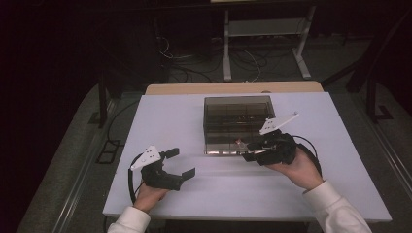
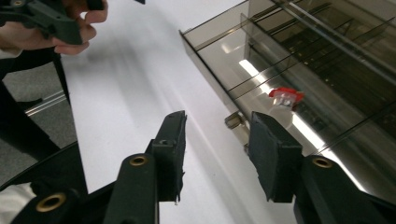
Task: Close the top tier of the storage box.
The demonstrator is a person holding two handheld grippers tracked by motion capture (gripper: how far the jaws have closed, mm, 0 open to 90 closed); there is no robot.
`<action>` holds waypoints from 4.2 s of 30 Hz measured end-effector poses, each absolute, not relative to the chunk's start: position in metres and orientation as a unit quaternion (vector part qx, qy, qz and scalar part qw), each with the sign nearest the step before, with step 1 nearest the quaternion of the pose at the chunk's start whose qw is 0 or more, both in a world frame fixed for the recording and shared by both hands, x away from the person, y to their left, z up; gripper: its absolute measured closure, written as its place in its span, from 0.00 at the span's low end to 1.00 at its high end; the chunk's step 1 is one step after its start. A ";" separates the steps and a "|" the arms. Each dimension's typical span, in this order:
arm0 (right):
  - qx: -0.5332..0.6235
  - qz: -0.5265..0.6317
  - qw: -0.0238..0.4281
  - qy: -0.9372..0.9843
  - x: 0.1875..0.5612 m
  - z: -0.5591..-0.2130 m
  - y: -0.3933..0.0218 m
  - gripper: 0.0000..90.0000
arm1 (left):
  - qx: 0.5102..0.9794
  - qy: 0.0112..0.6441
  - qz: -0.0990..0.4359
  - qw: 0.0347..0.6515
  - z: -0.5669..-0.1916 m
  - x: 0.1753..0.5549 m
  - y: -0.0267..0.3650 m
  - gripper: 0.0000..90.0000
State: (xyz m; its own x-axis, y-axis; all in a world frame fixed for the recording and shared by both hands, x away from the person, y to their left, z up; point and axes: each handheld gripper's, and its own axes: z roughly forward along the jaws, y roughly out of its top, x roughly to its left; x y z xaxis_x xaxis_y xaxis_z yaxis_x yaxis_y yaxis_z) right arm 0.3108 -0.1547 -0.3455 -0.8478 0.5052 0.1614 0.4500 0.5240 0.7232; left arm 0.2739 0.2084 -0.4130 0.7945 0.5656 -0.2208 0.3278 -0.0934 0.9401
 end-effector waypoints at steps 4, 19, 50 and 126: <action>0.270 0.403 0.028 0.874 0.308 -0.348 -0.155 0.68 | 0.732 0.305 0.099 0.601 -0.413 0.274 0.208 0.00; 0.267 0.391 0.001 0.881 0.300 -0.364 -0.155 0.85 | 0.732 0.305 0.099 0.601 -0.413 0.274 0.208 0.00; 0.298 0.367 0.003 0.881 0.315 -0.392 -0.146 0.99 | 0.733 0.304 0.098 0.600 -0.413 0.274 0.209 0.00; 0.337 0.364 0.028 0.868 0.355 -0.388 -0.142 0.99 | 0.732 0.306 0.098 0.601 -0.413 0.274 0.209 0.00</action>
State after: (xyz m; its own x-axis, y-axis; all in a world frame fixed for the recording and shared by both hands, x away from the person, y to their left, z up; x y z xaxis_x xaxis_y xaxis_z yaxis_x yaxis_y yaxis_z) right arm 0.3552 -0.1417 -0.3878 -0.7715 0.6049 0.1971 0.5646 0.5082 0.6504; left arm 0.2740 0.2091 -0.4129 0.7942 0.5645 -0.2247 0.3298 -0.0900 0.9397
